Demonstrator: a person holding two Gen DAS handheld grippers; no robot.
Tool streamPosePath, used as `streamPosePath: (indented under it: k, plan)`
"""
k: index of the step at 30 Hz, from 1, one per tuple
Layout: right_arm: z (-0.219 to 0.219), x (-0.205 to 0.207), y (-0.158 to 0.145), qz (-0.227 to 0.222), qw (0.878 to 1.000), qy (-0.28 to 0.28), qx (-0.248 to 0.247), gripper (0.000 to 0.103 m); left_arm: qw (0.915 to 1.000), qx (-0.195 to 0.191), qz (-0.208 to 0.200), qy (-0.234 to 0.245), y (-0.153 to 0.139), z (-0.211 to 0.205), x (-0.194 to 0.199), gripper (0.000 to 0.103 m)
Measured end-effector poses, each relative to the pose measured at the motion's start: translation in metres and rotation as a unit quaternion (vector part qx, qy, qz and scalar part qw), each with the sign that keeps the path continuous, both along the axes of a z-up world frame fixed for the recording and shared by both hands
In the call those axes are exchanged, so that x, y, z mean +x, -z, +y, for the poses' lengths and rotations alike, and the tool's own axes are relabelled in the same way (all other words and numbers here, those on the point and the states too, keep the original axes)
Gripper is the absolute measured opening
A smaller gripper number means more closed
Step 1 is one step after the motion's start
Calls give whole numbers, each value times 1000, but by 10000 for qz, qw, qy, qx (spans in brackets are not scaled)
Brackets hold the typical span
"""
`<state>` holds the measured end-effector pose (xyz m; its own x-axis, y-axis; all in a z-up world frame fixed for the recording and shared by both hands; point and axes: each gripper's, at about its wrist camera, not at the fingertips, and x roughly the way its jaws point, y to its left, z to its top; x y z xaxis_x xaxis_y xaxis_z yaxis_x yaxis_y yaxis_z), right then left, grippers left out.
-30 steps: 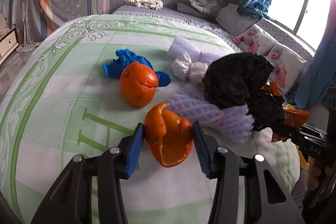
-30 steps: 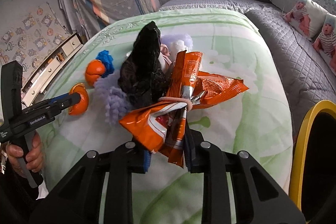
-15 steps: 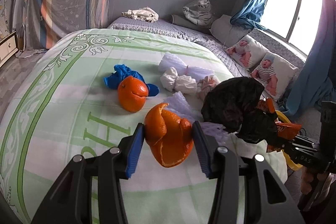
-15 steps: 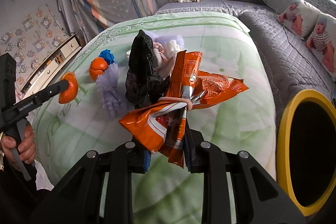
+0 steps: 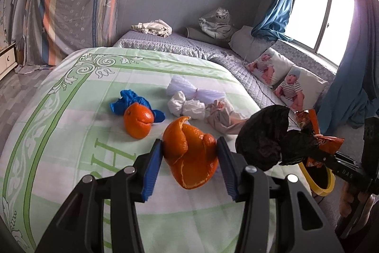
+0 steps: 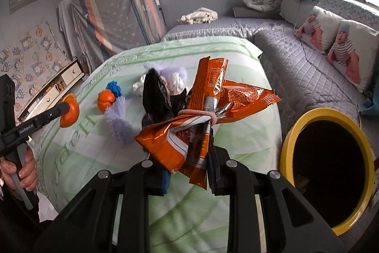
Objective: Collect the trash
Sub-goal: 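Carry the orange peel and chip wrappers over the yellow-rimmed bin with both tools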
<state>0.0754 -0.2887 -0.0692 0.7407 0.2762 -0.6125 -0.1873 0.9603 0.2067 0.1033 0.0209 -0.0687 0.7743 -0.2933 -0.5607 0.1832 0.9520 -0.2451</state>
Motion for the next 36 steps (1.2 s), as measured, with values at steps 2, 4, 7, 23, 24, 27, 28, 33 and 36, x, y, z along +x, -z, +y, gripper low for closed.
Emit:
streamPosePath:
  k: [2,4,7,23,24,27,28,33,36]
  plan:
    - [-5,-3,-6,-86,9999,57,27,23,10000,-17,-26,25,-3,-1,-2,44]
    - [-9,-7,-13,-183,9998,114,38,23,10000,-22,-50,50,-6,-3,-3,44]
    - [-17,-12,-24,-307,9993,194,76,23,9999,-67,-86,105,-11,-6,-4,44]
    - [-56,-39,-65,-815,9940,730,-63,23,9978,-190,-222,588,-28,-41,2,44]
    - [-57,-40,-66,-821,9937,761,-70,23,9976,-196,-238,626,-30,-44,3,44]
    - [-62,-44,-70,-853,9926,858,-77,23,9966,-171,-307,739,-35,-54,4,44]
    - [-65,-45,-72,-866,9921,899,-80,23,9962,-162,-331,791,-38,-58,5,44]
    - [-76,-47,-76,-921,9903,1036,-84,23,9936,-102,-447,1031,-48,-79,7,44]
    - [-87,-48,-79,-955,9886,1165,-76,23,9915,-84,-496,1202,-53,-94,10,44]
